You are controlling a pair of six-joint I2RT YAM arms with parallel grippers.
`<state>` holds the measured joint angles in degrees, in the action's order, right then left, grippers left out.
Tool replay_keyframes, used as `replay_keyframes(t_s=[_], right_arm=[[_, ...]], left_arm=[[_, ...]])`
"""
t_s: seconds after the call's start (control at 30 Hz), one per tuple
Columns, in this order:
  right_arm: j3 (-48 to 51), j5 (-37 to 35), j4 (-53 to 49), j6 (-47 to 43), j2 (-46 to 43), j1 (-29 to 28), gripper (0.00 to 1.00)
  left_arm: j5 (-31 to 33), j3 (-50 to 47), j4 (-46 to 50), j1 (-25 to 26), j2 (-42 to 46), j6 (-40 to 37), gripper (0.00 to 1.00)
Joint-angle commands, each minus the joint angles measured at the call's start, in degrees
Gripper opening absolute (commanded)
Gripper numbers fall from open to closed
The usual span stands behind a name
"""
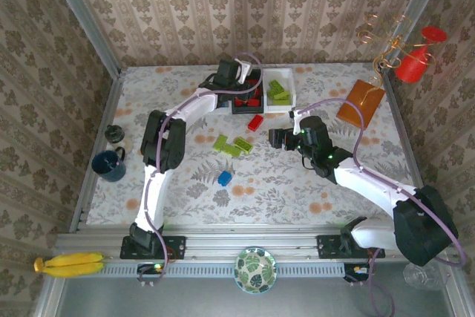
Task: Sort the legos into containers by color
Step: Place the lego in the container, then pick up the lego from the center of the table.
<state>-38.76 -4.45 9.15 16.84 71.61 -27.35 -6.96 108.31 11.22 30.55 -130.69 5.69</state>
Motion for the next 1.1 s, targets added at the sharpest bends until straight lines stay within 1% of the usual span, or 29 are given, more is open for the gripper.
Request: replay_keyframes(t_s=[0.0,0.1,0.2,0.33,0.43,0.53,0.63,0.7,0.8,0.93,1.07], right_arm=[[0.5,0.1,1.4,1.5,0.1,-0.3,0.90],[-0.4,-0.8,1.5,3.4,2.9,-1.1,0.90],[-3.2,-3.2,0.7,7.0,7.5,-2.8,0.89],[-9.9,-5.5,-2.6,10.8,18.3,-5.5,0.87],[-14.5,-7.2,-3.2,12.6,24.4,-6.1,0.86],[-18.1,-10.1,-2.6,12.7,29.8,-6.2,0.86],[-23.6,-11.1,-4.3,12.7,35.4,-6.3,0.86],[-26.0,-12.4,-4.5,13.0,38.0,-6.7,0.87],[-29.5,-13.9,-5.3,13.1,41.4,-6.9,0.88],[-34.9,-16.4,-9.2,13.6,46.0,-7.1,0.88],[-36.9,-17.4,-10.1,13.4,48.4,-7.2,0.87]], left_arm=[[0.7,1.2,1.9,-0.4,3.3,0.2,0.60],[0.6,-3.4,0.8,-0.4,7.8,0.9,0.64],[0.9,-14.0,-4.4,-0.4,15.9,2.3,0.67],[5.1,-35.2,-13.2,-0.4,30.6,4.4,0.70],[7.6,-50.7,-19.2,-0.5,40.9,7.5,0.73],[8.8,-59.9,-20.0,-0.6,48.5,8.9,0.74],[10.2,-65.0,-18.9,-0.6,53.8,8.9,0.75],[11.6,-67.2,-18.4,-0.7,56.6,8.8,0.77],[12.0,-69.3,-18.4,-1.2,59.6,8.8,0.77],[11.6,-70.2,-18.8,-1.4,61.2,8.8,0.78],[11.1,-70.4,-19.5,-1.5,61.3,8.9,0.78]])
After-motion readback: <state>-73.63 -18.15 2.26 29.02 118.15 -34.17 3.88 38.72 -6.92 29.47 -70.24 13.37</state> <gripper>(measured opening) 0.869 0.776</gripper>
